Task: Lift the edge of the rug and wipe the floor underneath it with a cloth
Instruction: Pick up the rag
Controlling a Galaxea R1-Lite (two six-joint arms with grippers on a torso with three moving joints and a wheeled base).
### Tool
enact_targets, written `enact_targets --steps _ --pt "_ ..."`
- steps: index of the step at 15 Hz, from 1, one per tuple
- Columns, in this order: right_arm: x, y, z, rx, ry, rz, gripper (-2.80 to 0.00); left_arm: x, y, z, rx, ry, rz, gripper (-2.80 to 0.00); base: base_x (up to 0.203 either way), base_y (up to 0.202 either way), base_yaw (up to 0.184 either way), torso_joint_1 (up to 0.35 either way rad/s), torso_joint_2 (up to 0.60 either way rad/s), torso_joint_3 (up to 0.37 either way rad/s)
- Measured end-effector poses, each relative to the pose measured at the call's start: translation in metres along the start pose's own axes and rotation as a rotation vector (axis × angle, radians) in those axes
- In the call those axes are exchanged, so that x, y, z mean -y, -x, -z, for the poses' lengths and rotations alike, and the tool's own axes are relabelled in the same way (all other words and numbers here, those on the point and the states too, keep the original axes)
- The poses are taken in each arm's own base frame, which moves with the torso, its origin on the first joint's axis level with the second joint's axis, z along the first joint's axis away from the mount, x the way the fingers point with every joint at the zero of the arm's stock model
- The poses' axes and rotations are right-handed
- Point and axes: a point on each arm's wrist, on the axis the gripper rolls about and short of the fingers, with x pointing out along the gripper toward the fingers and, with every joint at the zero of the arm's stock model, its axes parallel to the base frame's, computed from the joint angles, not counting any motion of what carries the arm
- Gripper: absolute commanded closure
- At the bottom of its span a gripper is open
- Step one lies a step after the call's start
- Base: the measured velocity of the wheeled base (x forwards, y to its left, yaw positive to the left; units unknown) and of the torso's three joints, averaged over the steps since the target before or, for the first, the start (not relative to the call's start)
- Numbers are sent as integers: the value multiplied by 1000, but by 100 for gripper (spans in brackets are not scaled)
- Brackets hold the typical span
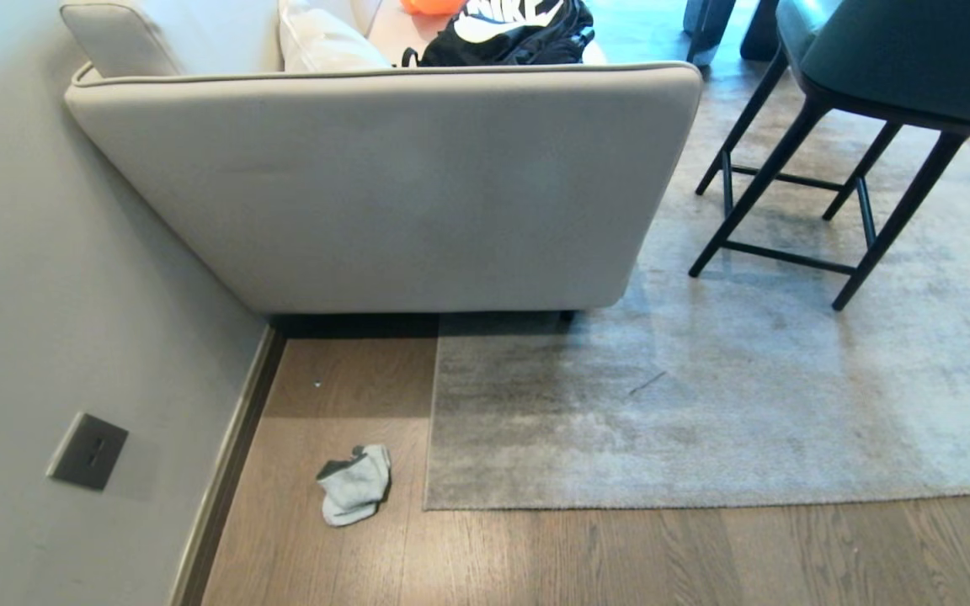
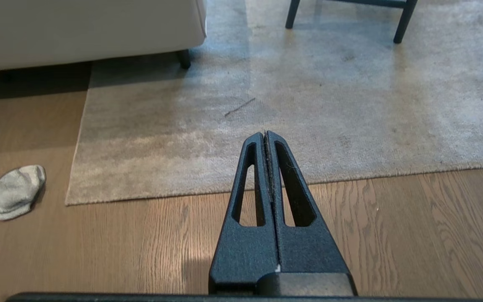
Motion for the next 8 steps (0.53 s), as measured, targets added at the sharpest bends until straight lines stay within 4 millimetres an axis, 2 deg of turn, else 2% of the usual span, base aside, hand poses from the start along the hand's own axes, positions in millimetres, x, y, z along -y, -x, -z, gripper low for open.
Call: enact_targets --steps 8 --pt "0 0 0 0 0 0 0 0 0 0 0 0 -1 0 0 0 0 2 3 -198"
